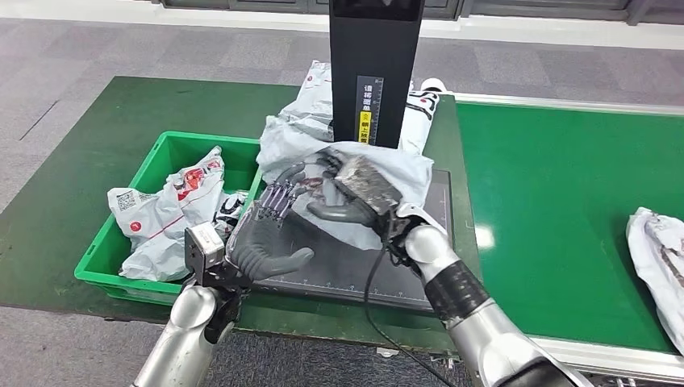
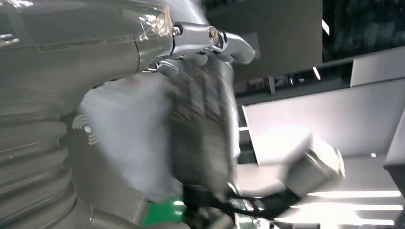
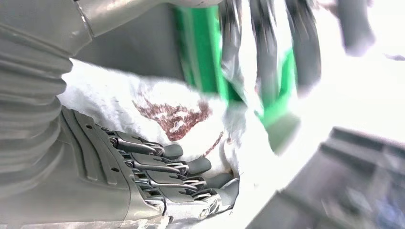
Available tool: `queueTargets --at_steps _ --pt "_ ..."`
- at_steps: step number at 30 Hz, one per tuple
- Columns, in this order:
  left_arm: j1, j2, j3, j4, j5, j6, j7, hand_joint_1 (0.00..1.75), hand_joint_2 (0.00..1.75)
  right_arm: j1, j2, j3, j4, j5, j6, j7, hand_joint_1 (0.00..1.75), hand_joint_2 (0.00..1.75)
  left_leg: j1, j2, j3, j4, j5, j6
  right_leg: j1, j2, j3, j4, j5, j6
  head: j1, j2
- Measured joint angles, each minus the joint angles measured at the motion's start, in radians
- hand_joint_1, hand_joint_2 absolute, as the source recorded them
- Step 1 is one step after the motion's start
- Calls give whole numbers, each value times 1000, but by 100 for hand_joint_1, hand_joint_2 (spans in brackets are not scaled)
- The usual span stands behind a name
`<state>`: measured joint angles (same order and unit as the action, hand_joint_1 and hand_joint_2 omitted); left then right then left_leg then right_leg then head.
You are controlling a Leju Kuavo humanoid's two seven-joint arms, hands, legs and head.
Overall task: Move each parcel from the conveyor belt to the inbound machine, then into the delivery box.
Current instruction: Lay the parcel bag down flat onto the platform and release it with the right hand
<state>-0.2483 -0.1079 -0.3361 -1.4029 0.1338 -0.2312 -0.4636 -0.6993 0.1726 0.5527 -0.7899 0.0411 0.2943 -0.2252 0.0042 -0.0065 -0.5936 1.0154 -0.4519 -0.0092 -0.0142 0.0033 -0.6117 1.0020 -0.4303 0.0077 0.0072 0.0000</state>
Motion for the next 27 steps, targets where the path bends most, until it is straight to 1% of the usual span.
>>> queueTargets --at_steps 3,4,7,9,11,15,18,23,25,27 --pt "49 3 33 -45 -28 25 7 0 175 152 -66 -187 -243 -126 -109 -6 0 175 0 -1 -1 0 -1 1 0 -1 0 -1 -1 0 0 0" --pt "59 3 40 -54 -34 30 9 0 175 192 -75 -236 -288 -143 -135 -8 0 175 0 -1 -1 0 -2 1 0 -1 0 -1 -1 1 0 0" --pt "75 3 48 -69 -39 33 12 0 175 261 -87 -316 -355 -157 -157 -13 0 175 0 -1 -1 0 -2 1 0 -1 0 -1 -1 1 0 0" --pt "78 2 52 -75 -41 35 12 0 175 290 -91 -349 -384 -171 -172 -14 0 175 0 0 -1 0 -3 1 0 -1 0 -1 -1 1 0 0" --pt "81 1 55 -77 -43 37 15 0 175 317 -91 -378 -408 -206 -212 -21 0 175 0 0 -1 0 -3 1 0 -1 0 -1 -1 1 0 0" --pt "87 -4 61 -79 -51 39 22 0 175 392 -83 -453 -449 -340 -328 -31 0 175 0 -1 -1 0 -3 1 0 -2 0 -1 -2 1 0 0" --pt "87 -10 61 -78 -57 36 29 0 175 440 -72 -507 -461 -422 -374 -31 0 175 0 0 -1 0 -3 0 0 -1 0 -1 -2 1 0 0" --pt "86 -22 61 -75 -62 23 43 0 175 476 -64 -529 -464 -469 -402 -24 0 175 0 0 0 0 -3 0 0 1 0 -1 -2 1 0 0" --pt "85 -25 61 -74 -62 18 47 0 175 477 -63 -529 -459 -465 -394 -14 0 175 0 0 -1 0 -3 0 0 1 0 -1 -2 1 0 0" --pt "85 -28 61 -73 -62 14 53 0 175 472 -63 -521 -444 -430 -374 7 0 175 0 1 -1 0 -3 0 0 1 0 -1 -2 1 0 0"
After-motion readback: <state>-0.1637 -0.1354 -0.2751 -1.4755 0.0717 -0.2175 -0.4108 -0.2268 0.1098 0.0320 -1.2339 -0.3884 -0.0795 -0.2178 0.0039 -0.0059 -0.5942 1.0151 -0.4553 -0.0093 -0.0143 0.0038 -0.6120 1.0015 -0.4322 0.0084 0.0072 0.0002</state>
